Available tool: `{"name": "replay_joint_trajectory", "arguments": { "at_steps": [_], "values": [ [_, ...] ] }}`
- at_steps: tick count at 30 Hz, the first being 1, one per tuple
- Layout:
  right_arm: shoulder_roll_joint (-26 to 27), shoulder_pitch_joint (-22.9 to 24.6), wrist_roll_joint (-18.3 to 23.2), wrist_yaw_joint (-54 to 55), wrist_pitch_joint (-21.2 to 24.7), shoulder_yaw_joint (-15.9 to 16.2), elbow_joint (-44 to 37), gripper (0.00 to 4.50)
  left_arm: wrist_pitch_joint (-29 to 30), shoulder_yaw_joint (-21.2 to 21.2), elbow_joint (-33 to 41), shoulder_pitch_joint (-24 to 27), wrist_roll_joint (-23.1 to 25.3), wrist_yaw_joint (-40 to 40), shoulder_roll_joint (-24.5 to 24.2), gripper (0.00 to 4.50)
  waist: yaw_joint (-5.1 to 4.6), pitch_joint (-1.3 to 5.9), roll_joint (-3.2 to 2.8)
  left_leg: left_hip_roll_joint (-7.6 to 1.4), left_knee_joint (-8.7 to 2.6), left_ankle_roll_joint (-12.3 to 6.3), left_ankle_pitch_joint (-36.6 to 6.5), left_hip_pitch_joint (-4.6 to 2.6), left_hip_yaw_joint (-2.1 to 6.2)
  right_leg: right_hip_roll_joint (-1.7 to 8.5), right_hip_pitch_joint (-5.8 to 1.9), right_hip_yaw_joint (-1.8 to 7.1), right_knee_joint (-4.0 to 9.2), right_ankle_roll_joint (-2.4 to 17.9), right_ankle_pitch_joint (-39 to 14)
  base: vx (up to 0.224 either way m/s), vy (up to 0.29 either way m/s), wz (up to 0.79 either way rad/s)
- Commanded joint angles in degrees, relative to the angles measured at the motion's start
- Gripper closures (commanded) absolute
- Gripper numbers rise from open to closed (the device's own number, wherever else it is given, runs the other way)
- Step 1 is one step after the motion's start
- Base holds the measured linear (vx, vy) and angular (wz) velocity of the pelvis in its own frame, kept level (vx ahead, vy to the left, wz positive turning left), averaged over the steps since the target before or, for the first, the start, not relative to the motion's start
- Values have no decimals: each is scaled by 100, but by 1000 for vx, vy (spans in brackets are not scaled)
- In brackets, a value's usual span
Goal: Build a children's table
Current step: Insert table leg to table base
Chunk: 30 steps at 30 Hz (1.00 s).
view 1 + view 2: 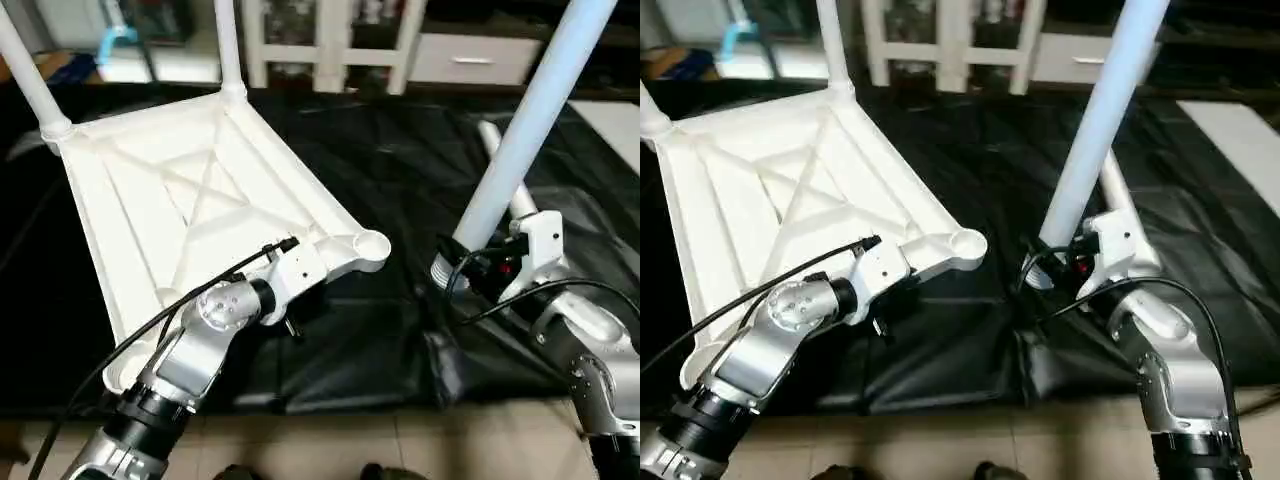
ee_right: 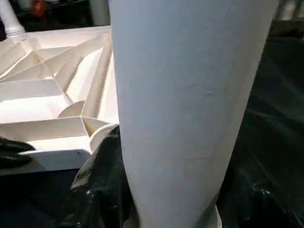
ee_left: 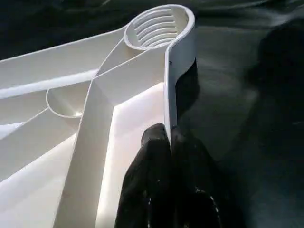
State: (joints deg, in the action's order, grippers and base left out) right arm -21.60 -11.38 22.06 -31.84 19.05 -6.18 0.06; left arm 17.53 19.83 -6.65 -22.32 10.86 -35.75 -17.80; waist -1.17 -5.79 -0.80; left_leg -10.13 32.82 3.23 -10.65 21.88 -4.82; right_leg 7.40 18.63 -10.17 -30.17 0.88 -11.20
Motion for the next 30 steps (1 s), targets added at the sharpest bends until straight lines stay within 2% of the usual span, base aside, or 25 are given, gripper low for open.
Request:
{"name": "replay_joint_trajectory", "arguments": {
  "at_steps": [1, 2, 3, 4, 5, 6, 7, 8, 9, 10, 11, 12, 13, 14, 15, 16, 17, 18, 19, 21, 23, 25, 27, 29, 30],
  "values": [
    [-15, -7, -49, -56, -151, 72, -110, 261, 53, -114, -125, -53, 67, 74, -138, 450, 68, 515, -32, 1, -347, -1440, -920, -20, -6, 60, -476, 103, 214, 1101, -1474, 174, -26, 50],
    [-15, -2, -78, -77, -188, 111, -96, 261, 42, -96, -132, -56, 55, 65, -153, 450, 50, 523, -32, 20, -301, -1719, -610, -71, 6, 5, -461, 104, 166, 1172, -1217, 174, -26, 50],
    [-15, -2, -78, -77, -188, 111, -96, 261, 42, -96, -132, -56, 55, 65, -153, 450, 43, 565, -39, 33, -256, -1885, -316, -85, 16, -7, -498, 109, 135, 1222, -987, 206, -25, 44],
    [11, -3, -81, -80, -203, 95, -89, 261, 22, -89, -150, -62, 57, 61, -162, 450, -8, 640, -77, 122, -138, -2580, 1033, -167, 117, -167, -528, 68, -17, 1125, -289, 222, -20, 36],
    [18, -3, -74, -90, -209, 85, -85, 261, 12, -87, -155, -62, 56, 54, -167, 450, -31, 656, -110, 99, -118, -2784, 1410, -302, 182, -238, -448, 73, -97, 1048, -209, 222, -20, 36],
    [18, -2, -68, -104, -217, 79, -84, 261, 3, -83, -160, -64, 55, 44, -172, 450, -115, 694, -184, -123, -92, -2861, 1757, -729, 251, -319, -107, 151, -268, 1024, -320, 190, -44, 23],
    [27, -3, -27, -109, -202, 47, -78, 261, -7, -79, -168, -69, 58, 38, -176, 450, -204, 685, -118, -458, -69, -3272, 2294, -1181, 623, -280, 424, 314, -579, 655, -707, 158, -77, -1],
    [31, -3, -7, -111, -193, 30, -75, 261, -11, -77, -172, -71, 60, 36, -178, 450, -224, 661, -14, -631, -134, -3444, 2422, -1214, 743, -122, 606, 553, -752, 233, -711, 158, -77, -1],
    [36, -8, 27, -108, -180, -6, -71, 261, -66, -68, -169, -74, 53, 12, -185, 450, -171, 634, 47, -522, -127, -3345, 2395, -1110, 710, -31, 585, 684, -713, 122, -516, 94, -107, -15],
    [39, -6, 63, -126, -197, -52, -75, 261, -47, -58, -142, -67, -13, -110, -186, 450, 15, 637, 318, 178, 188, -2551, 1614, -440, 132, 144, -31, 988, -307, 175, 578, 83, -111, -2],
    [39, -6, 63, -126, -197, -52, -75, 261, -47, -58, -142, -67, -13, -110, -186, 450, 217, 688, 428, 544, 543, -2053, 694, 283, -84, 332, -683, 1406, -279, 505, 2109, 83, -111, -2],
    [34, -2, 75, -129, -216, -56, -75, 261, -22, -55, -129, -62, -34, -147, -186, 450, 321, 701, 339, 318, 487, -1186, 602, 366, -49, 404, -650, 1378, -502, 741, 4074, 101, -81, 19],
    [35, 2, 99, -126, -232, -73, -81, 261, -49, -52, -113, -53, -73, -196, -187, 450, 308, 698, 300, 270, 322, -809, 842, 333, -71, 224, -575, 1206, -655, 718, 4929, 0, 0, 0],
    [37, 9, 133, -125, -234, -102, -92, 261, -200, -18, -80, -27, -126, -282, -210, 450, 320, 719, 111, 167, 128, -514, 1385, 227, -87, -12, -472, 985, -790, 583, 5553, 0, 0, 0],
    [43, 17, 138, -125, -263, -133, -96, 261, -431, 47, -15, 40, -223, -449, -267, 450, 335, 773, -10, 11, 193, -632, 1793, 82, -52, -89, -301, 925, -836, 443, 5495, 0, 0, 0],
    [51, 23, 147, -123, -277, -159, -103, 261, -583, 96, 36, 95, -300, -597, -318, 450, 352, 793, -43, -49, 218, -699, 1858, 20, -58, -89, -243, 929, -826, 438, 5290, 0, 0, 0],
    [56, 27, 150, -121, -288, -175, -106, 261, -682, 130, 72, 135, -353, -703, -356, 450, 405, 813, -22, -138, 209, -743, 1756, -41, -88, -93, -174, 943, -792, 537, 4845, 0, 0, 0],
    [51, 34, 172, -141, -287, -185, -130, 261, -758, 188, 132, 184, -419, -907, -439, 450, 416, 774, 10, -150, 161, -700, 1575, -24, -103, -96, -172, 940, -748, 614, 4501, 0, 0, 0],
    [50, 34, 176, -145, -285, -186, -133, 261, -768, 194, 138, 189, -427, -931, -449, 450, 469, 727, 13, -182, 74, -555, 1000, -31, -130, -60, -154, 934, -652, 777, 3589, 0, 0, 0],
    [21, 34, 288, -291, -228, -195, -211, 261, -990, 240, 240, 271, -602, -1355, -563, 450, 512, 659, -29, -293, -58, -354, -176, -129, -181, -15, -61, 946, -497, 1244, 1511, -31, 21, 3],
    [16, 32, 309, -345, -217, -198, -231, 261, -1011, 228, 257, 285, -664, -1428, -564, 450, 527, 623, -20, -308, -113, -277, -573, -135, -239, -6, -35, 953, -436, 1359, 750, -76, 50, 4],
    [8, 1, 648, -613, -18, -261, -370, 261, -934, 292, 365, 327, -849, -1759, -640, 450, 529, 598, 8, -301, -156, -221, -958, -149, -307, 20, -8, 966, -382, 1360, 182, -74, 59, 5],
    [-64, -14, 832, -837, 185, -224, -419, 261, -1026, 351, 381, 350, -873, -1893, -709, 450, 527, 580, 13, -308, -192, -174, -1172, -142, -346, 32, 23, 974, -344, 1259, -205, -66, 57, 5],
    [-112, -18, 941, -981, 304, -187, -442, 261, -1082, 378, 374, 355, -863, -1943, -749, 450, 537, 574, 20, -314, -218, -104, -1437, -169, -401, 63, 74, 988, -291, 1145, -623, 0, 0, 0],
    [-200, -16, 1250, -1281, 606, -141, -510, 261, -1139, 412, 360, 354, -847, -2035, -798, 450, 532, 571, 20, -315, -232, -93, -1433, -156, -405, 69, 72, 986, -281, 1109, -693, 0, 0, 0]
  ]
}}
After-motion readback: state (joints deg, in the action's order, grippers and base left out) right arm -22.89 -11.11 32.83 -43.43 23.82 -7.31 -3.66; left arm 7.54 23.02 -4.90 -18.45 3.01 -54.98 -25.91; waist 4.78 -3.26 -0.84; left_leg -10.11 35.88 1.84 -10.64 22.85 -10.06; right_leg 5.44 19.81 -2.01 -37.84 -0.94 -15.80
